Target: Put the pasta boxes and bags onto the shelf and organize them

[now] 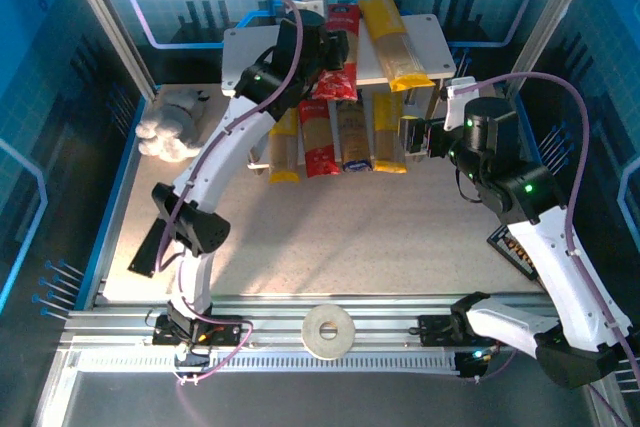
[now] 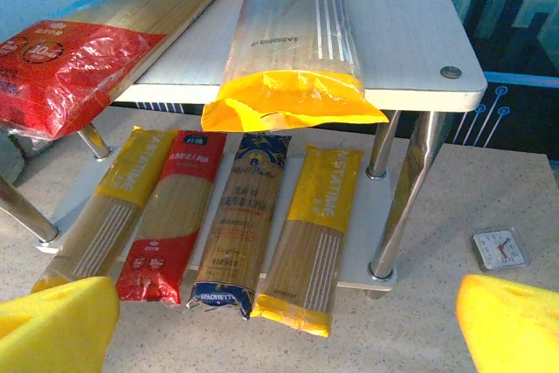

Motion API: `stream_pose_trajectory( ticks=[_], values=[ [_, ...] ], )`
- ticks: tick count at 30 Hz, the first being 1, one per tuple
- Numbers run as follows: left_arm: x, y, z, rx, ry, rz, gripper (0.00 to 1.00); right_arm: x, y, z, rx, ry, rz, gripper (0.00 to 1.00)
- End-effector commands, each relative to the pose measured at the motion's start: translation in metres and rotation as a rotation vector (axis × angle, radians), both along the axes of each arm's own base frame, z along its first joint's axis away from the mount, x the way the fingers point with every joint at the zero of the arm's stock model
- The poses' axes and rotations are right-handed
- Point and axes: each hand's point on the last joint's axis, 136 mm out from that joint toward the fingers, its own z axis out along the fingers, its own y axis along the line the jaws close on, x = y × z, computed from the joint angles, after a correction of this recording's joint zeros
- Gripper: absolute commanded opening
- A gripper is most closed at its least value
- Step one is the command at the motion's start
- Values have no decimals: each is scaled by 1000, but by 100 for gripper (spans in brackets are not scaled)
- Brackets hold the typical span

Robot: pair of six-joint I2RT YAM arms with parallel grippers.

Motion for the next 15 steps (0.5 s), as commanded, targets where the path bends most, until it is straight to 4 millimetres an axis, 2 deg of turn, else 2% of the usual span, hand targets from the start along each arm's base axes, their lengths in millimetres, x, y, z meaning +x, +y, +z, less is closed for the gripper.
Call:
stream_pose_trajectory(
  ticks=[1,3,8,15],
  values=[
    [-43,39,51,63,-87,42,30,-1,-6,7,11,-31,-18,100],
    [-56,47,43,106,-47,33,23,0,-6,6,13,-29,-18,100],
    [-81,50,17,156,81,-31,17,1,-2,5,25,-22,-7,100],
    [-83,48,-18,216,199,-54,18,-2,-3,7,34,-25,-4,100]
  ],
)
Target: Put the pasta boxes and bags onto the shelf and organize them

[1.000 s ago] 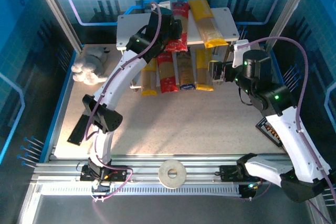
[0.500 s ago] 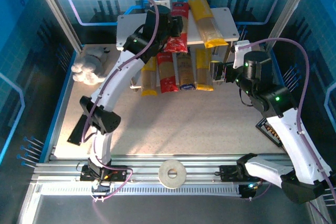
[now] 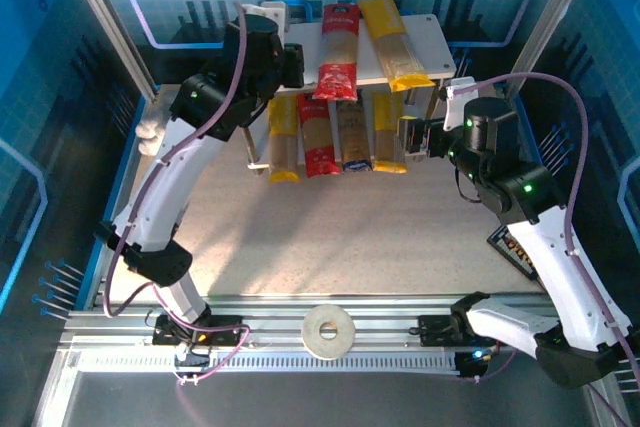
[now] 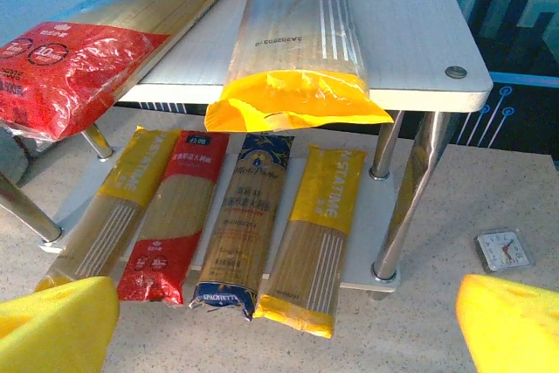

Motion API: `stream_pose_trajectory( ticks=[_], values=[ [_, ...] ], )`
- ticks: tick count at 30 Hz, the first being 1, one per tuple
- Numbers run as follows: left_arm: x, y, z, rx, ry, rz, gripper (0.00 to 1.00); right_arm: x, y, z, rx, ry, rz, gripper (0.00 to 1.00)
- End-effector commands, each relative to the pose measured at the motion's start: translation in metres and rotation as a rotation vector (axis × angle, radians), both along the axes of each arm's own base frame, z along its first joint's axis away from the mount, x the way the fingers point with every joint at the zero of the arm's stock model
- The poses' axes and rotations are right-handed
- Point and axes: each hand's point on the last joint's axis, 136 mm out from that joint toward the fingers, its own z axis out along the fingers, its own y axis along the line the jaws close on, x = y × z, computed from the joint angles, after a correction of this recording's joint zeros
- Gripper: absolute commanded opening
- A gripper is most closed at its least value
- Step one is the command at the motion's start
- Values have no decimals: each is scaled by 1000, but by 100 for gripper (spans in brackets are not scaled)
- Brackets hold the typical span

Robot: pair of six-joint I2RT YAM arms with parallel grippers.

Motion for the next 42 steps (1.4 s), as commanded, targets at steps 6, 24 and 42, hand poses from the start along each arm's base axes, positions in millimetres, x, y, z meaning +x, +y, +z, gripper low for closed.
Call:
stream_pose_trajectory(
  ticks=[6,24,42],
  values=[
    [5,-17,-70,103,214,-65,18,-6,-6,12,38,-39,-12,100],
    [23,-60,-92,16,262,-185,19,-9,-10,7,34,-32,-25,100],
    [-44,23,-42,85,68,-51,51,-11,-29,-1,-12,-23,-118,100]
  ],
)
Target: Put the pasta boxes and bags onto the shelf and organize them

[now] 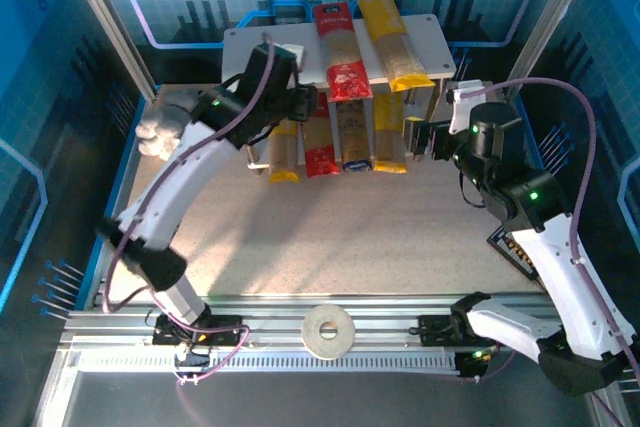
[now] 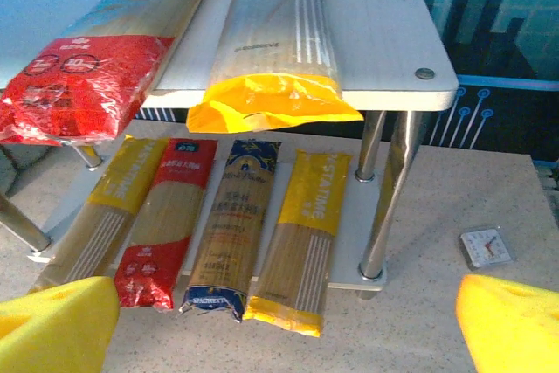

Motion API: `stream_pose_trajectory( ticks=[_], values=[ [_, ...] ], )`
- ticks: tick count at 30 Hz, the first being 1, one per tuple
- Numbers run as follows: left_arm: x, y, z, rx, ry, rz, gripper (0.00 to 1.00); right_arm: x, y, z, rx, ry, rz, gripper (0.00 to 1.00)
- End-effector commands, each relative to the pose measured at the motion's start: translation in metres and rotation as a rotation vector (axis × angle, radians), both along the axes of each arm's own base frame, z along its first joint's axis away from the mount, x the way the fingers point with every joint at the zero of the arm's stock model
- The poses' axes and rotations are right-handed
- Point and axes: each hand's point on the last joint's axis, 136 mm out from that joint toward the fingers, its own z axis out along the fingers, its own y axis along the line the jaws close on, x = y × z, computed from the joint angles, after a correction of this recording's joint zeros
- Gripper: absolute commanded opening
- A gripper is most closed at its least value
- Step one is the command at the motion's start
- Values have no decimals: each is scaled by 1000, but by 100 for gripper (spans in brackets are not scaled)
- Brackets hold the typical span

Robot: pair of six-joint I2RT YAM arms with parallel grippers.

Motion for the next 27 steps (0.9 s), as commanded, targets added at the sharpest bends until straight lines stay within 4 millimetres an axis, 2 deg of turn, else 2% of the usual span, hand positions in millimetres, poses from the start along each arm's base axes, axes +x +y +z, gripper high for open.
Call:
stream_pose_trajectory(
  ticks=[1,3,5,9,11,12,13,14,18,20,23,27],
  values=[
    [-31,32,39,-19,-127,26,52,-4,-20,-7,-10,2,-88,100],
    [-48,40,26,-19,-113,15,54,-6,-25,-17,-6,18,-117,100],
    [-65,51,2,-21,-90,17,55,-8,-32,-33,-5,50,-154,100],
    [-89,76,-68,8,-22,67,57,-10,-50,-72,-29,129,-252,100],
    [-96,93,-102,12,2,107,62,-8,-61,-100,-40,178,-300,100],
    [-98,100,-115,7,6,129,66,-6,-65,-112,-40,195,-321,100],
    [-99,108,-125,-11,6,151,77,-4,-70,-125,-26,221,-338,100],
    [-100,113,-133,-35,2,161,99,-2,-73,-140,-9,252,-347,100],
    [-95,141,-144,-64,-41,251,99,5,-89,-187,61,313,-400,100],
    [-87,166,-150,-18,-78,372,99,7,-99,-210,88,332,-433,100],
    [-76,200,-166,84,-111,531,99,10,-107,-226,73,342,-468,100],
    [-49,204,-202,139,-132,511,99,18,-110,-236,27,361,-464,100]
  ],
)
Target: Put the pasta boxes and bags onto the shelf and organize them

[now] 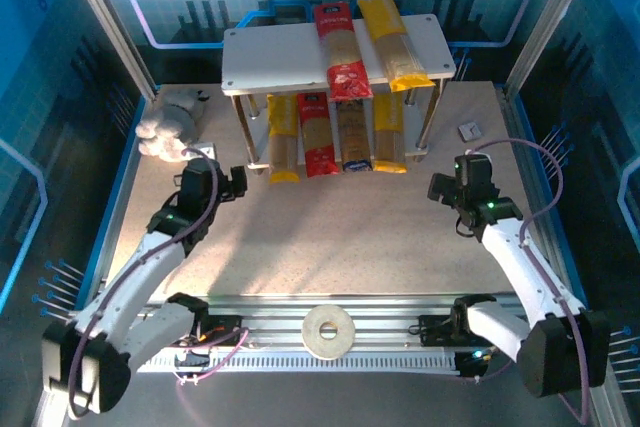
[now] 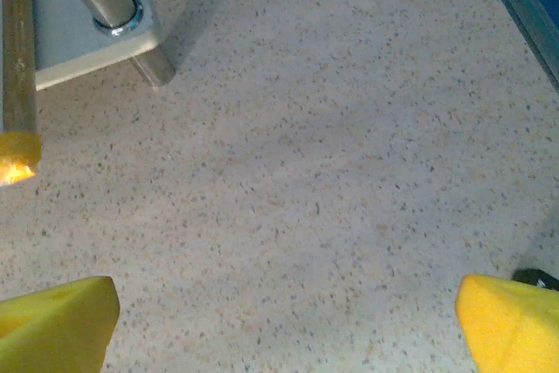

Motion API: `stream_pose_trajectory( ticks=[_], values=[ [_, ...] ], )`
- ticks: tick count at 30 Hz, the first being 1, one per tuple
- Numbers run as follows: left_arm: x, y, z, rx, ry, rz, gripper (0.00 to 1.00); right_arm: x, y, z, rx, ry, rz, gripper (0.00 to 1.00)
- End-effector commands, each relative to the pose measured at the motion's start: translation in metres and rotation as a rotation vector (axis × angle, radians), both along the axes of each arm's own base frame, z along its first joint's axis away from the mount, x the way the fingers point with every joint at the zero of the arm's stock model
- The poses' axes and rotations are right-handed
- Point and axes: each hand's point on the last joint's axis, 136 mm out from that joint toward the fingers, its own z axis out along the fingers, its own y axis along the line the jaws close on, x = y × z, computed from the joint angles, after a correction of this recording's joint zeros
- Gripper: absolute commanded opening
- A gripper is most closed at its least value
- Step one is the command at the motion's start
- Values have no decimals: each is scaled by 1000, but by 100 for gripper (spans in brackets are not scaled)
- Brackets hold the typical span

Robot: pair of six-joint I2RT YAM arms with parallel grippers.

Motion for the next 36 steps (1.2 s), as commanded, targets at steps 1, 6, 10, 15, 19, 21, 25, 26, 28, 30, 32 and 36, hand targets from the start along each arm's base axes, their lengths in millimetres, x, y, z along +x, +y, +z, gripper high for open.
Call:
stream_pose_trajectory(
  ticks=[1,6,10,15,19,21,25,26,28,30,32,36],
  values=[
    [27,15,-13,74,-98,53,99,21,-2,9,-7,-71,-7,100],
    [50,22,-48,137,-155,54,99,31,-4,0,-25,-77,-5,100],
    [63,17,-59,162,-198,-5,99,37,-6,-6,-48,-92,0,100],
    [72,12,-67,138,-257,-83,99,46,-6,-12,-91,-135,35,100],
    [62,11,-85,55,-245,-136,99,57,-5,-9,-150,-234,82,100],
    [65,12,-77,54,-308,-139,100,61,-4,-7,-173,-288,101,100],
    [69,6,-84,48,-242,-179,99,66,-4,-9,-206,-402,118,100],
    [68,4,-86,47,-240,-193,99,68,-3,-12,-210,-427,123,100],
    [68,3,-84,49,-251,-198,100,71,-3,-20,-215,-468,134,100],
    [68,3,-85,49,-249,-197,99,75,-5,-21,-207,-522,133,100],
    [68,3,-85,50,-248,-196,100,79,-7,-28,-196,-523,127,100],
    [68,3,-85,49,-248,-197,99,79,2,-31,-175,-523,186,100]
  ],
)
